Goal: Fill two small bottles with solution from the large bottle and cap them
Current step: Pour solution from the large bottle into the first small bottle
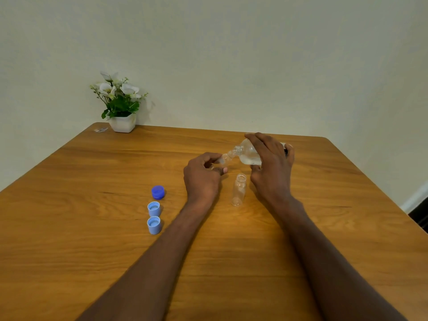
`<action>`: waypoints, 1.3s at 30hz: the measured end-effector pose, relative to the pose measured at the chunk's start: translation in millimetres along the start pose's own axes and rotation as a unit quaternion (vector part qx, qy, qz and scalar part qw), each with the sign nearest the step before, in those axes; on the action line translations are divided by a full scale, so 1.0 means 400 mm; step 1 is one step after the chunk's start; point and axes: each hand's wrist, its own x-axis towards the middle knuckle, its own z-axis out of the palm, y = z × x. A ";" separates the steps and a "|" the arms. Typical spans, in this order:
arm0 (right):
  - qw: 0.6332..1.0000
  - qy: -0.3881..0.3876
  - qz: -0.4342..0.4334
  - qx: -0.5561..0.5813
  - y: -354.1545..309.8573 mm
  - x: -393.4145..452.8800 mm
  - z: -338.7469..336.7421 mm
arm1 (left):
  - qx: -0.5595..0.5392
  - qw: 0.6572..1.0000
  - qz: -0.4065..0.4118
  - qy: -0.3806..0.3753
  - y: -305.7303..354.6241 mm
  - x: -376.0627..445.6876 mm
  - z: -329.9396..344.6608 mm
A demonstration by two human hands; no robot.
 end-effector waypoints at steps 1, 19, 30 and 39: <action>1.000 0.000 0.001 0.000 0.000 0.000 -0.001 | 0.001 1.000 0.000 0.000 -0.001 0.000 0.000; 1.000 -0.014 0.004 -0.006 -0.005 0.001 -0.009 | 0.015 1.000 -0.004 0.003 -0.001 -0.002 0.001; 1.000 -0.016 0.001 -0.011 -0.006 0.002 -0.008 | 0.024 1.000 -0.004 0.002 0.005 -0.003 0.001; 1.000 -0.021 0.004 -0.002 -0.007 0.002 -0.011 | 0.025 1.000 -0.001 0.005 0.005 -0.006 -0.001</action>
